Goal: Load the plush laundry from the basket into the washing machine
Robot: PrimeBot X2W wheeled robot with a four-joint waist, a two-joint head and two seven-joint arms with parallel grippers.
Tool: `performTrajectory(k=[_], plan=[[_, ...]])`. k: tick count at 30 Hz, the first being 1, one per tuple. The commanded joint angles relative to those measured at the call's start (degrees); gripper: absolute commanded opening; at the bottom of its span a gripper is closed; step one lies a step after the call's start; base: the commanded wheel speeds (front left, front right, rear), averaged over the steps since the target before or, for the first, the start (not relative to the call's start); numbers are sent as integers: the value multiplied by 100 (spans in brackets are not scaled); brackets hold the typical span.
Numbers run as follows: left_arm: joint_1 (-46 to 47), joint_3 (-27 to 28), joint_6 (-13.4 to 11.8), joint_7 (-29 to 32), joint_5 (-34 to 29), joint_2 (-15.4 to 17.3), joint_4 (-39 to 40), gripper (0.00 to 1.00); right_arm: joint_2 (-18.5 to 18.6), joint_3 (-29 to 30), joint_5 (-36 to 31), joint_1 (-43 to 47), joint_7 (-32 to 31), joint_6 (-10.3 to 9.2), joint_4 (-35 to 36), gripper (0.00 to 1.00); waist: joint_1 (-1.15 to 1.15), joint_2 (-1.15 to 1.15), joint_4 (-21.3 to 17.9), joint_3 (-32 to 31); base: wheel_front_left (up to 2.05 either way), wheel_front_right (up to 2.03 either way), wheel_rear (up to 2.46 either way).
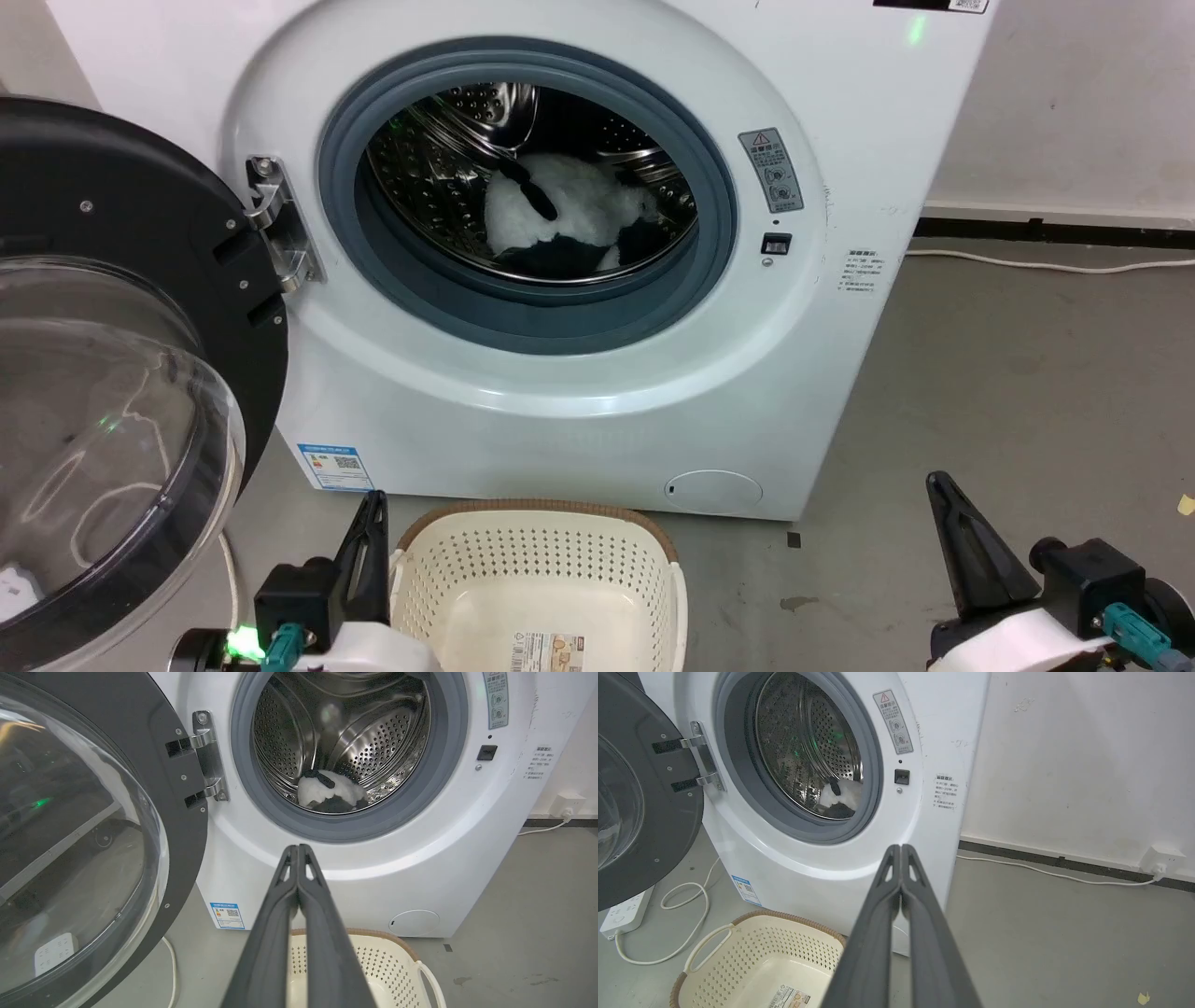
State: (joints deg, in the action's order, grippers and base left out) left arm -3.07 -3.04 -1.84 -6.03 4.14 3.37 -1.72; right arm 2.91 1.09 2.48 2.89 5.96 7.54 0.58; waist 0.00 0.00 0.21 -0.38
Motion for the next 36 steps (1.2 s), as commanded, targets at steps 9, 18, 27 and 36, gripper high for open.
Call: performTrajectory(k=[9,18,27,36], plan=[[151,68,46,140,-108,-8,62,0,-2,-30,-72,-133,-130,-4,-24,0,0,0,-4,7,0,0,0],[186,122,78,245,-178,-17,87,0,-2,-48,-112,-169,-236,-4,-32,0,0,0,-8,14,0,0,0],[222,175,109,350,-247,-27,112,0,-2,-66,-152,-204,-342,-4,-39,0,0,0,-12,21,0,0,0],[262,235,144,467,-325,-37,140,0,-3,-86,-196,-243,-460,-5,-48,0,0,0,-16,29,0,0,0]])
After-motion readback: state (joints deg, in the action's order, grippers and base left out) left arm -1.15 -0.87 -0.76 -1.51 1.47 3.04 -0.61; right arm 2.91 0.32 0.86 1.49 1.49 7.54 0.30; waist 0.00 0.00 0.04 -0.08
